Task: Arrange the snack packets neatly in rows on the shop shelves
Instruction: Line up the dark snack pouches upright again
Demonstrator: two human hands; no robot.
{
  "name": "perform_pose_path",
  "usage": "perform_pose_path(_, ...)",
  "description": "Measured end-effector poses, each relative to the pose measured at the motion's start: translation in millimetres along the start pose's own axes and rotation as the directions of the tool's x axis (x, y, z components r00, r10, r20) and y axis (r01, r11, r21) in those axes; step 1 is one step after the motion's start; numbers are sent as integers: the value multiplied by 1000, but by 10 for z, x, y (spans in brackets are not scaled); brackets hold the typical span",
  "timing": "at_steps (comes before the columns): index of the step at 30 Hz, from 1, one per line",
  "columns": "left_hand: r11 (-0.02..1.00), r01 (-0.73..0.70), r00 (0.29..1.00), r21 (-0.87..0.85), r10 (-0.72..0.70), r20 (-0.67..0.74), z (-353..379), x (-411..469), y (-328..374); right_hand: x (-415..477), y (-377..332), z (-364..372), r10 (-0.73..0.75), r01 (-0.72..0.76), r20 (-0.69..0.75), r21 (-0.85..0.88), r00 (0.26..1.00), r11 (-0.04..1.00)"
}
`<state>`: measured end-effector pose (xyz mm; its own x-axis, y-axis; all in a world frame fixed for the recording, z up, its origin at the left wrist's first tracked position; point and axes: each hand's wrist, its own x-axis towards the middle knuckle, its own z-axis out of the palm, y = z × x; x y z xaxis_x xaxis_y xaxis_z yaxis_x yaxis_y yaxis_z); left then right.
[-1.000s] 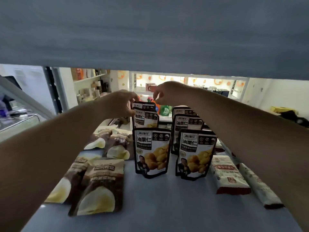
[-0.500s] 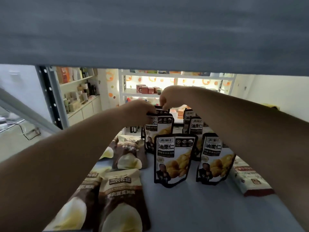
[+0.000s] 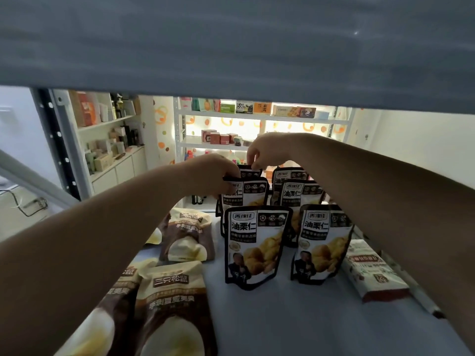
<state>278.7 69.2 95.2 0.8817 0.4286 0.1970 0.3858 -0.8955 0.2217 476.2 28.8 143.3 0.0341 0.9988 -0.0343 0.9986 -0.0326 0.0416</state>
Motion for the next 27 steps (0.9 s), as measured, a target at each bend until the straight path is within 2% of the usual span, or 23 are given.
perform_pose_path(8, 995, -12, 998, -101, 18, 53, 24, -27, -4, -16, 7, -16, 12, -18, 65, 96, 998, 995)
perform_pose_path(15, 989, -58, 997, -134, 64, 40, 14, -92, 22, -90, -8, 27, 12, -16, 33, 105, 999, 994)
perform_pose_path(17, 977, -70, 996, -202, 80, 43, 16, -100, 9, -112, -19, 58, 5, -7, 24, 81, 1000, 997)
perform_pose_path(20, 991, -37, 999, -125, 42, 33, 33, -108, -29, -119, -29, 86, 5, -7, 26, 86, 1000, 996)
perform_pose_path(23, 984, -10, 998, -179, 22, 67, 44, -85, -73, -140, -27, 78, 16, -19, 36, 105, 999, 994)
perform_pose_path(25, 997, 63, 998, -46, -61, 31, 40, -78, -94, -161, -20, 76, 24, -28, 41, 104, 999, 994)
perform_pose_path(27, 997, 79, 997, -5, -79, 25, 40, -68, -107, -181, -10, 80, 37, -40, 35, 85, 999, 996)
